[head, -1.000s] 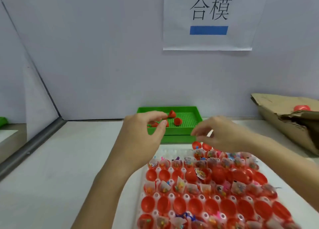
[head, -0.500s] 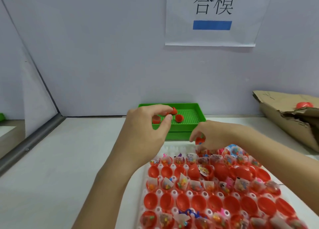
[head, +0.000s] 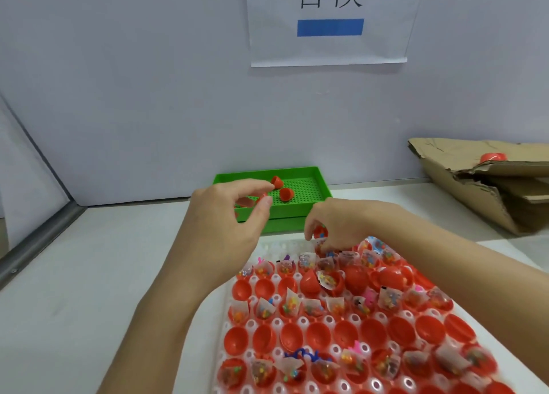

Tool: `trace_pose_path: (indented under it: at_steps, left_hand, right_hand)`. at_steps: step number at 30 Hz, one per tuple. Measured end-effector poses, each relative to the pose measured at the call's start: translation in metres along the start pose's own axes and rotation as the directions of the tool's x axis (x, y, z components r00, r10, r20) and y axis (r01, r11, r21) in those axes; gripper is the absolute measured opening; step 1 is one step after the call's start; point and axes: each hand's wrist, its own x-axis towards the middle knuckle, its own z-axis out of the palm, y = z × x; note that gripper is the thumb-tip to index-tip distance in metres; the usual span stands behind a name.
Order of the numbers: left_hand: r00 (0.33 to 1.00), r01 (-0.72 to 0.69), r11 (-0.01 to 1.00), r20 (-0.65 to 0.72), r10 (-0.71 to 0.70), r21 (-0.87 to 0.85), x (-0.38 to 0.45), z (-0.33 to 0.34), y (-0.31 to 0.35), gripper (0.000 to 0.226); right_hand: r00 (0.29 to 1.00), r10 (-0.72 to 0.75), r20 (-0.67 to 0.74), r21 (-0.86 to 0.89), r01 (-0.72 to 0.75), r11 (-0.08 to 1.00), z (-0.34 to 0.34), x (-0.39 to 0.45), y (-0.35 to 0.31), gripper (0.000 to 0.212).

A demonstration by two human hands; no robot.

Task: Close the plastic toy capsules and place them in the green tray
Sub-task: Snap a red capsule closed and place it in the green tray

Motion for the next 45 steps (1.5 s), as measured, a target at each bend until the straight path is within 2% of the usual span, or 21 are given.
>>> trace_pose_path:
  at_steps: [7, 11, 13, 16, 18, 23, 26, 28, 31, 33, 35, 38, 45]
  left_hand:
    - [1.0, 0.002, 1.0, 0.017, -0.002, 0.019, -0.001, 0.006, 0.0, 0.02]
    - [0.997, 0.032, 0.999, 0.074, -0.033, 0.017, -0.002, 0.012, 0.001, 0.023]
    - [0.989, 0.054, 0.998, 0.139, -0.058, 0.033, -0.004, 0.018, 0.002, 0.034]
    - [0.952, 0.125, 0.992, 0.281, -0.119, -0.002, -0.009, 0.032, 0.006, 0.065]
    - [0.943, 0.148, 0.988, 0.305, -0.131, -0.033, -0.012, 0.042, 0.011, 0.071]
    - [0.998, -0.021, 0.99, 0.06, 0.029, -0.139, -0.013, 0.048, 0.02, 0.041]
    - [0.995, -0.098, 0.987, 0.01, 0.1, -0.129, -0.013, 0.045, 0.026, 0.021]
    - [0.995, -0.103, 0.984, -0.01, 0.102, -0.149, -0.013, 0.045, 0.028, 0.017]
    - [1.0, -0.028, 0.968, -0.017, 0.025, -0.249, -0.013, 0.042, 0.03, 0.023]
    - [1.0, 0.016, 0.932, -0.003, -0.018, -0.363, -0.012, 0.04, 0.032, 0.019]
    - [1.0, 0.024, 0.9, 0.014, -0.02, -0.436, -0.012, 0.037, 0.036, 0.014]
    - [0.999, 0.028, 0.854, 0.054, 0.0, -0.519, -0.012, 0.036, 0.041, 0.018]
    - [0.997, 0.034, 0.85, 0.077, 0.008, -0.525, -0.013, 0.039, 0.041, 0.022]
  right_hand:
    - [0.987, 0.019, -0.159, 0.101, -0.003, 0.995, -0.009, -0.004, 0.006, 0.028]
    - [0.977, 0.05, -0.209, 0.168, -0.014, 0.986, -0.021, -0.011, 0.007, 0.028]
    - [0.968, 0.056, -0.246, 0.232, 0.003, 0.973, -0.029, -0.019, 0.004, 0.028]
    - [0.958, 0.044, -0.282, 0.37, 0.067, 0.927, -0.04, -0.037, -0.009, 0.026]
    - [0.952, 0.038, -0.305, 0.431, 0.103, 0.897, -0.045, -0.049, -0.02, 0.022]
    - [0.926, 0.08, -0.368, 0.516, 0.132, 0.846, -0.043, -0.072, -0.039, 0.011]
    - [0.904, 0.12, -0.41, 0.544, 0.137, 0.828, -0.043, -0.081, -0.045, 0.014]
    - [0.887, 0.139, -0.441, 0.553, 0.147, 0.82, -0.044, -0.086, -0.046, 0.02]
    - [0.865, 0.179, -0.469, 0.588, 0.154, 0.794, -0.045, -0.096, -0.045, 0.04]
    - [0.848, 0.19, -0.496, 0.583, 0.162, 0.796, -0.044, -0.102, -0.045, 0.046]
    - [0.813, 0.2, -0.547, 0.547, 0.167, 0.82, -0.044, -0.106, -0.045, 0.043]
    - [0.745, 0.198, -0.638, 0.512, 0.218, 0.831, -0.044, -0.111, -0.047, 0.036]
    - [0.734, 0.11, -0.671, 0.525, 0.364, 0.77, -0.045, -0.109, -0.046, 0.016]
